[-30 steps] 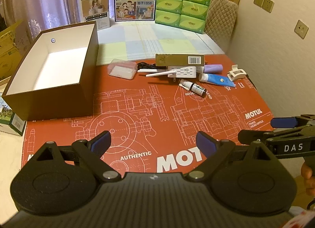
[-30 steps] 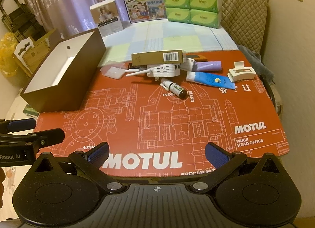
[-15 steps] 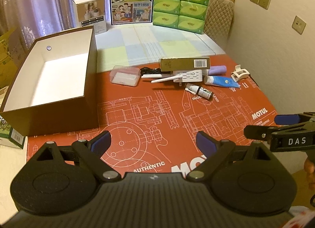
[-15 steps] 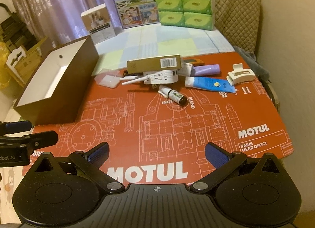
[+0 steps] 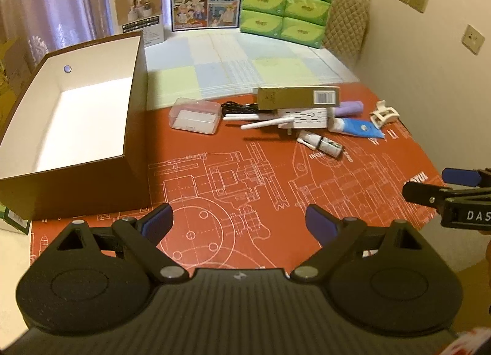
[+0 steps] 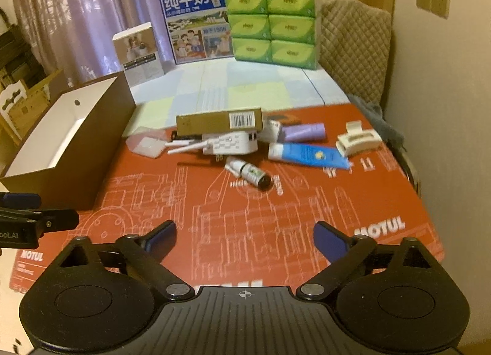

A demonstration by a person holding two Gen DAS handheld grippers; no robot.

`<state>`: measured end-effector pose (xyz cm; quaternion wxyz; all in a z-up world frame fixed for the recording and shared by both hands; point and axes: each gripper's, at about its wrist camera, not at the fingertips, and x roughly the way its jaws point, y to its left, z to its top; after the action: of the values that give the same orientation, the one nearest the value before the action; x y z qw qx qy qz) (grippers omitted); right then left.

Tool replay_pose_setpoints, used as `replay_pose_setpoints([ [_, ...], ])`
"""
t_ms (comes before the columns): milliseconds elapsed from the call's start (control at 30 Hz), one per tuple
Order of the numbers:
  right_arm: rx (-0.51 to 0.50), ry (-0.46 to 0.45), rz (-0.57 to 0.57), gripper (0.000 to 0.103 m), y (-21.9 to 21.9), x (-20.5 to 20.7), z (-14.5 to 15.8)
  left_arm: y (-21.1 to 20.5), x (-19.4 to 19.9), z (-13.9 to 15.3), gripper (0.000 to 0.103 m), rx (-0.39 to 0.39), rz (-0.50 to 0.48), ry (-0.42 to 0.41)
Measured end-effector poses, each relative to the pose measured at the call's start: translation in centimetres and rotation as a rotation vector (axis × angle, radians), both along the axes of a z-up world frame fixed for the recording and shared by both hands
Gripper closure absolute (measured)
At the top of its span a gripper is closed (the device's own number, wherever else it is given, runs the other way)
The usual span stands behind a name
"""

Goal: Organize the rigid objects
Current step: 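Reach the right gripper to the gold box and grasp it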

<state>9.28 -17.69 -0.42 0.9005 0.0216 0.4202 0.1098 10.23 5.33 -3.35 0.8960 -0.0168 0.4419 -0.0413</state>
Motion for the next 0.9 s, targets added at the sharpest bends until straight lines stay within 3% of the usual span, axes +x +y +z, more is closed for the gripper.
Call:
replay_pose_setpoints([
  [200,-0.022,-0.036,0.100,0.016,0.0,3.6,-0.6,-0.2,2.7,-0.6,0.013,-0.004,0.077,-0.003],
  [533,-0.084,-0.142,0.436,0.020,2.1,12.6,-1.7,-0.9,7.7,-2.2,0.013,-0.015,0.306,0.036],
  [900,-0.241,-0.197,0.743,0.028,4.6,18.7,-6.5,-1.9,10.6,-4.6,0.014,-0.017,0.494,0.106],
])
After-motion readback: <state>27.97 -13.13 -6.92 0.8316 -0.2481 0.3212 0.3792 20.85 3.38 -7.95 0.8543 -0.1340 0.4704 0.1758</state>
